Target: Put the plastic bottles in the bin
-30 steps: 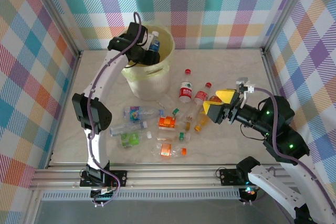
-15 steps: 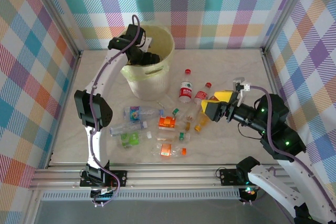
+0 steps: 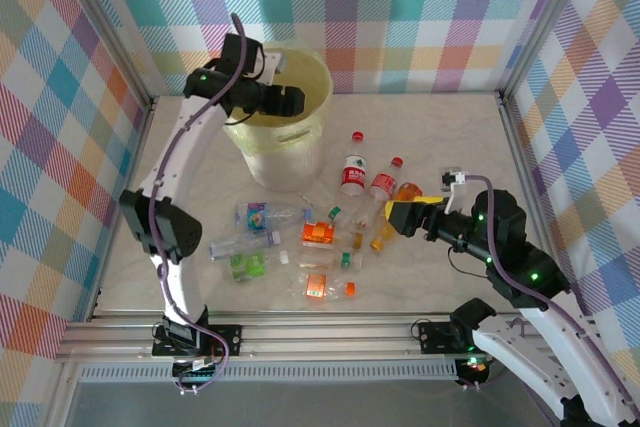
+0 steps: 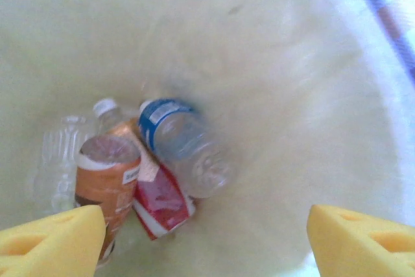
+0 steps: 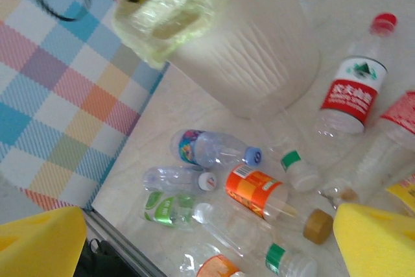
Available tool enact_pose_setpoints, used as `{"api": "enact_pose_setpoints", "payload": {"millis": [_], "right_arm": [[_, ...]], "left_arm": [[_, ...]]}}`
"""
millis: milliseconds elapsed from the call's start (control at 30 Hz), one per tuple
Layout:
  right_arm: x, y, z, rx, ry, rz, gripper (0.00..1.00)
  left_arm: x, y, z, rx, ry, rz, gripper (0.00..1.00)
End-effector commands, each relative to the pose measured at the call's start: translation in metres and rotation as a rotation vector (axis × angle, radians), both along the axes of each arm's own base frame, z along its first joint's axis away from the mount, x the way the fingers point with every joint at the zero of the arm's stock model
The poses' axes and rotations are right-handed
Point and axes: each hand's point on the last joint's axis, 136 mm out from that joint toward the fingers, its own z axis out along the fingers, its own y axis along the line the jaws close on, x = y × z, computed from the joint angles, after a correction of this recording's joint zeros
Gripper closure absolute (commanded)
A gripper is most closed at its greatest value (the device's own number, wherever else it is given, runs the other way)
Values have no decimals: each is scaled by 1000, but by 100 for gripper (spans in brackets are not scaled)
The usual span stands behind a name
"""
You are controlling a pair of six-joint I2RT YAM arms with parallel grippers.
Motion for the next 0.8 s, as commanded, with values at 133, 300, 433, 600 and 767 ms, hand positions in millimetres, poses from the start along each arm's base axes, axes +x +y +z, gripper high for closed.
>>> {"api": "enact_pose_setpoints", "payload": {"millis": [133,300,433,600,767], "right_arm": [[5,-22,-49,-65,161,-154,0],[2,-23,-75,-87,236,-168,0],[3,-34,-97,-119,310,-240,2],[11,-41,-115,-144,362,-318,13],[25,-38,-127,-180,423,-347,17]], "left_arm": [[-44,-3,60,-177,-108,-46,12],[-88,-4,51,-221,-88,-86,6],[-136,-18,42,-238,-88,-190,0],[-195,-43,19,-247,-59,-335,0],[-235,-70,0,-291,-74,-390,0]]}}
